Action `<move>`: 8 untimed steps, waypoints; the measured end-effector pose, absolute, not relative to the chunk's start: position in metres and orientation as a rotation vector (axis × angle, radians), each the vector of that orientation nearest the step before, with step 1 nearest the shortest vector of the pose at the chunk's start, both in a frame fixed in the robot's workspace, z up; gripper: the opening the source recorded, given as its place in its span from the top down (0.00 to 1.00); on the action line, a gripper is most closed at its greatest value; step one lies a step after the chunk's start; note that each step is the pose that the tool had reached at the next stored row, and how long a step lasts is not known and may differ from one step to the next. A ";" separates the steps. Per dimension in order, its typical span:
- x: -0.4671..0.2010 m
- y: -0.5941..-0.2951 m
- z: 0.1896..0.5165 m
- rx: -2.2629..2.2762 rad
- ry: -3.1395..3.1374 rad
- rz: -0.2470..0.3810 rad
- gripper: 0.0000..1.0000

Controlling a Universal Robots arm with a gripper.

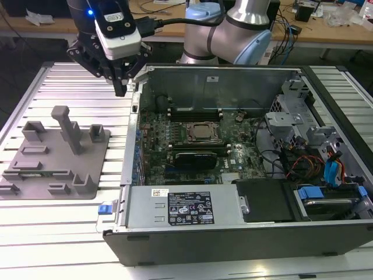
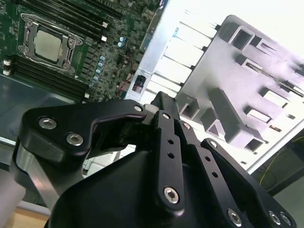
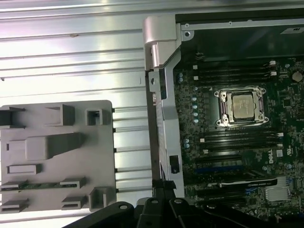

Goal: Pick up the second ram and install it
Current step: 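Reach for the second ram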

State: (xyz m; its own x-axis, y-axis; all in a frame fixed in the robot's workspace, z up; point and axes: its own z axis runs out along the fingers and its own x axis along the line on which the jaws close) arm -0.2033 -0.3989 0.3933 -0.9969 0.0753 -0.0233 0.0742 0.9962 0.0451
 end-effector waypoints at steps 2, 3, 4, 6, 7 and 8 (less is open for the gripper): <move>-0.208 -0.399 0.393 0.117 3.114 0.069 0.92; -0.210 -0.399 0.393 0.117 3.114 0.069 0.92; -0.212 -0.399 0.393 0.117 3.114 0.069 0.92; -0.217 -0.399 0.393 0.117 3.114 0.069 0.92; -0.218 -0.399 0.393 0.117 3.114 0.069 0.92; -0.219 -0.399 0.393 0.117 3.114 0.069 0.92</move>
State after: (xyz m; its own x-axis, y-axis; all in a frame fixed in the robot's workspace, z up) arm -0.2194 -0.3989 0.3933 -0.9969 0.0753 -0.0233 0.0742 0.9962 0.0451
